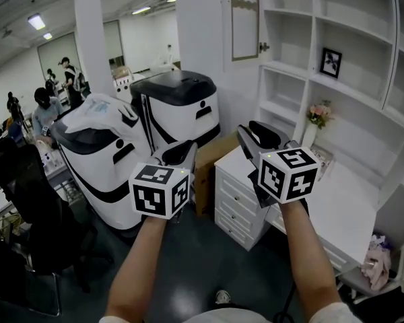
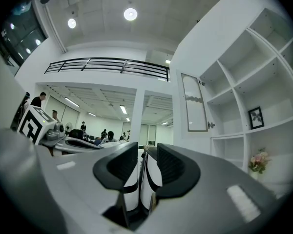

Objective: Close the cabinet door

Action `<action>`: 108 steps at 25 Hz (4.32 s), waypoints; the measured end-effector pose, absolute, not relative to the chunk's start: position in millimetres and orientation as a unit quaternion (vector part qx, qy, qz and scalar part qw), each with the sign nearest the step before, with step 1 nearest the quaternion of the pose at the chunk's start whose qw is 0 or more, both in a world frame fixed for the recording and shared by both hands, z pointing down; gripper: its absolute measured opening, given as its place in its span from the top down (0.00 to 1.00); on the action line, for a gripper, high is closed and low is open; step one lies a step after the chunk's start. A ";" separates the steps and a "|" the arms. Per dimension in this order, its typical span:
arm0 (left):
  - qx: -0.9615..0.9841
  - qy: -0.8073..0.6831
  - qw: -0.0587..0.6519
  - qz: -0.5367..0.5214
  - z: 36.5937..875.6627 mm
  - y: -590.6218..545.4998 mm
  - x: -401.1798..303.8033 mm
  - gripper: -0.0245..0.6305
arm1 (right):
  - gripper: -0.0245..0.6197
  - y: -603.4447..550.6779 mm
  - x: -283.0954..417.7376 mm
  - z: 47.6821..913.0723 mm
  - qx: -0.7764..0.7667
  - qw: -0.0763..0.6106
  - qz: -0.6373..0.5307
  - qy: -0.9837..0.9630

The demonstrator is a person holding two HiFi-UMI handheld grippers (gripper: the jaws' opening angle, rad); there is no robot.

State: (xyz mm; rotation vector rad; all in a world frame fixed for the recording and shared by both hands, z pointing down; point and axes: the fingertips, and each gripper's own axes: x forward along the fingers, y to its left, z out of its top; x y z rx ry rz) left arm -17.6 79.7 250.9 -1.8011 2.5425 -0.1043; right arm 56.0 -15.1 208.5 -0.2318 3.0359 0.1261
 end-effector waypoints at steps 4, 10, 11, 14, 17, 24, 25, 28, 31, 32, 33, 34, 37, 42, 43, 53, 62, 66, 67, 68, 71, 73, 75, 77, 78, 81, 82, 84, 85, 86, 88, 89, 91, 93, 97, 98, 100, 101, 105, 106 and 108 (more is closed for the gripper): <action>-0.579 0.815 0.009 -0.034 248.6 51.6 -38.4 0.93 | 0.75 -44.8 35.4 203.2 -0.076 0.050 0.039 0.995; -0.581 0.813 0.012 -0.034 240.7 12.2 -68.2 0.93 | 0.69 -79.9 0.0 195.0 -0.070 0.055 0.041 0.995; -0.582 0.812 0.012 -0.034 240.0 5.7 -72.9 0.93 | 0.69 -85.7 -5.7 194.6 -0.069 0.055 0.040 0.995; -0.583 0.812 0.016 -0.034 238.7 -12.6 -86.4 0.93 | 0.66 -101.2 -21.9 193.3 -0.064 0.057 0.042 0.995; -0.579 0.815 0.019 -0.033 238.7 -28.7 -101.5 0.96 | 0.64 -115.9 -37.8 192.2 -0.060 0.059 0.046 0.995; -0.587 0.809 0.009 -0.033 242.2 -68.4 -129.0 0.96 | 0.60 -148.1 -71.8 193.0 -0.046 0.061 0.045 0.996; -0.587 0.809 0.007 -0.032 241.9 -73.6 -132.7 0.96 | 0.60 -151.3 -75.9 192.1 -0.044 0.063 0.047 0.996; -0.585 0.811 0.004 -0.035 241.6 -86.5 -142.4 0.96 | 0.59 -159.8 -87.1 191.7 -0.040 0.062 0.052 0.996; -0.587 0.809 0.006 -0.038 240.1 -95.2 -146.9 0.96 | 0.57 -167.2 -94.4 190.0 -0.040 0.062 0.051 0.996; -0.587 0.808 0.006 -0.039 239.3 -97.5 -148.4 0.96 | 0.56 -169.4 -96.6 188.5 -0.040 0.064 0.051 0.996; -0.588 0.808 0.007 -0.040 238.5 -99.6 -149.8 0.96 | 0.55 -171.6 -98.8 186.7 -0.041 0.066 0.050 0.996; -0.589 0.807 0.008 -0.040 238.1 -101.5 -151.0 0.96 | 0.54 -173.8 -101.0 185.0 -0.043 0.068 0.050 0.995; -0.590 0.806 0.008 -0.039 238.8 -104.7 -157.9 0.96 | 0.53 -178.1 -109.6 180.9 -0.046 0.072 0.049 0.995; -0.592 0.805 0.007 -0.036 240.1 -115.4 -179.7 0.96 | 0.51 -186.2 -124.2 179.2 -0.058 0.075 0.056 0.994; -0.595 0.803 0.009 -0.037 239.5 -119.8 -184.7 0.96 | 0.51 -190.1 -128.4 178.9 -0.063 0.075 0.057 0.994; -0.649 0.760 0.017 -0.040 228.2 -169.9 -251.5 0.96 | 0.50 -231.2 -190.1 172.9 -0.136 0.071 0.057 0.986; -0.712 0.702 0.015 -0.033 224.0 -218.9 -300.7 0.96 | 0.50 -266.6 -234.5 162.9 -0.221 0.062 0.061 0.971; -0.736 0.676 0.017 -0.032 223.3 -234.0 -314.1 0.96 | 0.50 -277.8 -250.2 160.5 -0.255 0.059 0.062 0.963; -0.741 0.670 0.018 -0.032 222.8 -236.9 -317.0 0.96 | 0.50 -280.5 -253.4 160.0 -0.262 0.059 0.061 0.961; -0.746 0.664 0.019 -0.032 221.9 -239.8 -319.9 0.96 | 0.50 -283.0 -256.5 159.0 -0.269 0.060 0.059 0.959; -0.761 0.648 0.022 -0.030 221.2 -248.9 -327.8 0.96 | 0.50 -289.7 -264.5 156.5 -0.288 0.061 0.059 0.954; -0.770 0.637 0.020 -0.030 223.9 -254.5 -331.6 0.96 | 0.50 -293.8 -268.9 156.8 -0.302 0.060 0.057 0.950; -0.779 0.627 0.020 -0.030 226.2 -259.9 -333.6 0.96 | 0.50 -297.4 -272.4 158.2 -0.313 0.059 0.055 0.946; -0.786 0.618 0.020 -0.031 227.5 -264.8 -334.4 0.96 | 0.50 -301.1 -275.5 160.7 -0.322 0.055 0.053 0.944; -0.789 0.614 0.020 -0.031 228.0 -267.1 -334.7 0.96 | 0.50 -303.0 -277.1 161.8 -0.326 0.053 0.052 0.942; -0.797 0.603 0.021 -0.028 228.5 -272.1 -335.7 0.96 | 0.50 -307.7 -282.5 161.7 -0.335 0.048 0.052 0.940; -0.800 0.599 0.021 -0.026 228.3 -273.5 -335.8 0.96 | 0.50 -309.1 -284.0 160.7 -0.337 0.047 0.052 0.939; -0.805 0.593 0.022 -0.025 228.1 -276.3 -335.7 0.96 | 0.51 -312.0 -285.6 157.7 -0.343 0.051 0.049 0.937; -0.807 0.590 0.022 -0.025 228.3 -277.7 -335.7 0.96 | 0.54 -313.6 -285.7 156.0 -0.347 0.055 0.047 0.935; -0.808 0.588 0.022 -0.024 228.8 -278.9 -336.1 0.96 | 0.56 -315.4 -285.6 154.7 -0.352 0.058 0.046 0.933; -0.810 0.586 0.021 -0.020 230.0 -280.3 -338.1 0.96 | 0.59 -318.8 -286.7 155.3 -0.361 0.058 0.046 0.930; -0.810 0.585 0.020 -0.019 230.5 -280.7 -339.1 0.96 | 0.60 -320.3 -287.5 156.6 -0.363 0.056 0.045 0.929; -0.811 0.584 0.018 -0.018 231.4 -281.3 -340.1 0.96 | 0.62 -322.9 -287.3 158.3 -0.367 0.055 0.041 0.928; -0.811 0.584 0.019 -0.020 231.7 -281.8 -341.5 0.96 | 0.67 -324.1 -285.3 158.6 -0.368 0.059 0.035 0.927; -0.809 0.587 0.021 -0.018 230.2 -283.7 -347.4 0.96 | 0.67 -324.6 -284.3 159.1 -0.371 0.052 0.032 0.927; -0.809 0.587 0.022 -0.018 229.1 -284.4 -347.5 0.96 | 0.66 -324.9 -283.8 159.1 -0.371 0.052 0.032 0.927; -0.810 0.585 0.024 -0.016 226.4 -285.4 -345.0 0.96 | 0.65 -325.3 -281.7 158.7 -0.371 0.055 0.032 0.926; -0.812 0.584 0.024 -0.016 225.3 -285.7 -342.6 0.96 | 0.65 -325.2 -280.3 158.5 -0.372 0.057 0.032 0.926; -0.817 0.576 0.029 -0.020 224.2 -285.8 -333.0 0.96 | 0.66 -324.3 -274.0 158.1 -0.375 0.056 0.035 0.925; -0.817 0.575 0.029 -0.021 224.6 -285.9 -331.7 0.96 | 0.67 -324.1 -272.4 158.3 -0.376 0.057 0.034 0.924; -0.819 0.572 0.029 -0.022 225.4 -286.5 -327.8 0.96 | 0.67 -324.0 -267.6 158.8 -0.377 0.058 0.034 0.924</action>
